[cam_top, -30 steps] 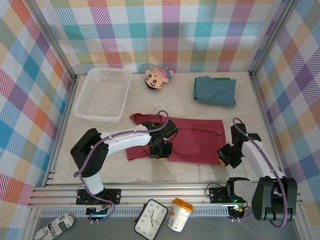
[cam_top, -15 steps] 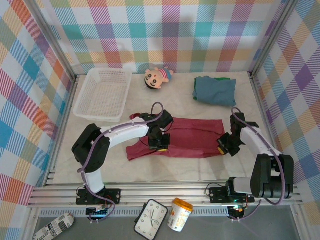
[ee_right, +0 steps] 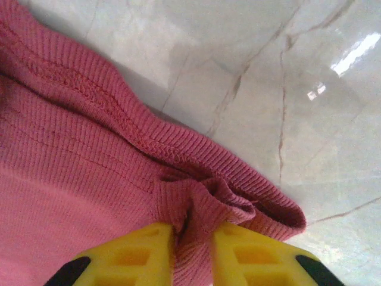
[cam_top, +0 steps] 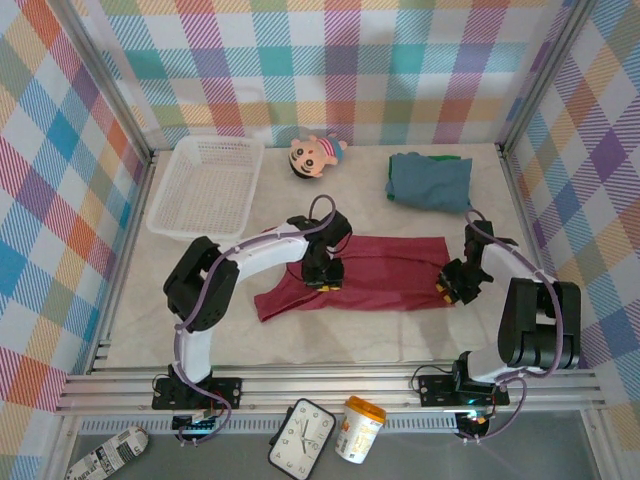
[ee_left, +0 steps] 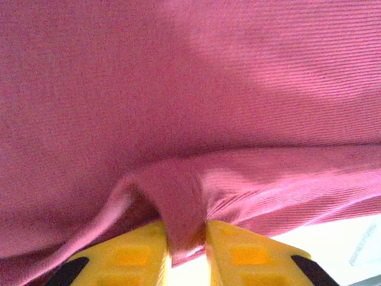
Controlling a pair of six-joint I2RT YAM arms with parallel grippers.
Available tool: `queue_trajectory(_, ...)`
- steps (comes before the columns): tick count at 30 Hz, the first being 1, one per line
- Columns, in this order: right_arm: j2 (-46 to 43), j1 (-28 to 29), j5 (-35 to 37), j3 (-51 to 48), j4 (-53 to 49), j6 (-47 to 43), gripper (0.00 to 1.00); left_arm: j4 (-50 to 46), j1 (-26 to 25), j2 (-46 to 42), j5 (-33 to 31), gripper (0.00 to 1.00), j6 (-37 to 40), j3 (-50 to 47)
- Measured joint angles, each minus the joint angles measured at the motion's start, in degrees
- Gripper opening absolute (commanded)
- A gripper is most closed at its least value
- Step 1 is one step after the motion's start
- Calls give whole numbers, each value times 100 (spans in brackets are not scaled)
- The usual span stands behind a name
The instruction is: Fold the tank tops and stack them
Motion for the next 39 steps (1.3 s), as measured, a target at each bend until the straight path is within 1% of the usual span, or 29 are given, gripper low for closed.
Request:
queue_trajectory(3, 0, -136, -11, 15, 192, 4, 31, -57, 17, 101, -175, 38, 105, 179)
queue_trajectory(6, 0, -236, -57, 20, 444, 0, 33, -188, 37, 103, -339, 42, 170, 269)
queue_trajectory(10, 39, -323, -212, 79, 734, -24, 36, -332, 59, 52, -501, 44, 267, 293)
queue_trajectory(12, 66, -378, -310, 92, 855, -70, 38, -407, 66, -122, -560, 45, 273, 138)
queue_trajectory(14, 61, -431, -374, 111, 903, -153, 39, -479, 68, -476, -643, 45, 267, -210)
queue_trajectory(18, 52, -455, -461, 391, 868, -518, 43, -850, 68, -1569, -835, 46, 192, -1150)
queue_trajectory(23, -223, -415, -560, 660, 758, -1220, 47, -1001, 68, -2752, -918, 47, -199, -2424)
queue_trajectory(26, -566, -177, -490, 651, 490, -1622, 50, -973, 68, -3112, -916, 47, -551, -3167)
queue_trajectory(29, -1012, 271, -446, 527, 372, -1860, 52, -844, 72, -3307, -925, 47, -868, -3650)
queue_trajectory(33, -1451, 737, -446, 177, 251, -1987, 52, -553, 175, -3362, -953, 47, -1080, -3842)
queue_trajectory(39, -1502, 1064, -380, -173, 125, -1991, 53, -136, 232, -3185, -1027, 44, -1069, -3834)
